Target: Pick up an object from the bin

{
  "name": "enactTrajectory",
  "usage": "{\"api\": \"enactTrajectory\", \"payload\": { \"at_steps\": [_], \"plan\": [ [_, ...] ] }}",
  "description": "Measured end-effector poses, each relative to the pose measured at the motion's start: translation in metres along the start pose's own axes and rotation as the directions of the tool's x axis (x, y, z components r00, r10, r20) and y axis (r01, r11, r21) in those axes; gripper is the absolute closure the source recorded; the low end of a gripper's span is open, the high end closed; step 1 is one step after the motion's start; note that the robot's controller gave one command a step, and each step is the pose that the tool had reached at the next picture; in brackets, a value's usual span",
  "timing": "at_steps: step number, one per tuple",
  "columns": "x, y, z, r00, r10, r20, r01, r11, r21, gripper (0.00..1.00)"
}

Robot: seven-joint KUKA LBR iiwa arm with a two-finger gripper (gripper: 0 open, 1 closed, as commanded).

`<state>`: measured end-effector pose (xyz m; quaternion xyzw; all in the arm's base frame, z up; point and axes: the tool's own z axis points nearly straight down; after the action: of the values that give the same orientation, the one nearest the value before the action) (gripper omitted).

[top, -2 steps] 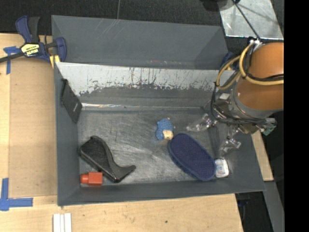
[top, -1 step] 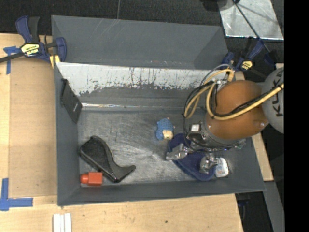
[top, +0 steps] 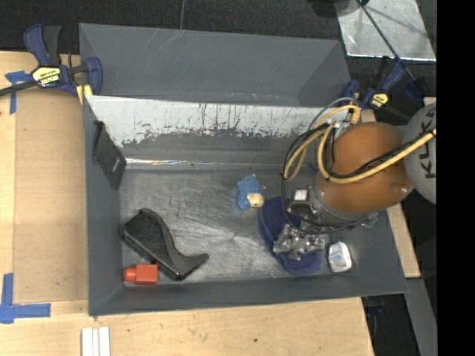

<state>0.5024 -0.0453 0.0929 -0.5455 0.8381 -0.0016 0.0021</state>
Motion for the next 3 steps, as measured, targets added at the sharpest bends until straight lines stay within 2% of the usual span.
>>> {"api": "enactTrajectory", "payload": {
  "at_steps": [1,2,3],
  "plan": [
    [-0.002,0.002,0.011,1.0,0.003,-0.004,-0.003,1.0,0.008,1.0],
    [-0.007,0.007,-0.095,1.0,0.013,0.003,-0.013,1.0,0.005,1.0],
    [-0.006,0.008,-0.091,1.0,0.015,0.0,-0.015,1.0,-0.004,0.0]
  ]
}}
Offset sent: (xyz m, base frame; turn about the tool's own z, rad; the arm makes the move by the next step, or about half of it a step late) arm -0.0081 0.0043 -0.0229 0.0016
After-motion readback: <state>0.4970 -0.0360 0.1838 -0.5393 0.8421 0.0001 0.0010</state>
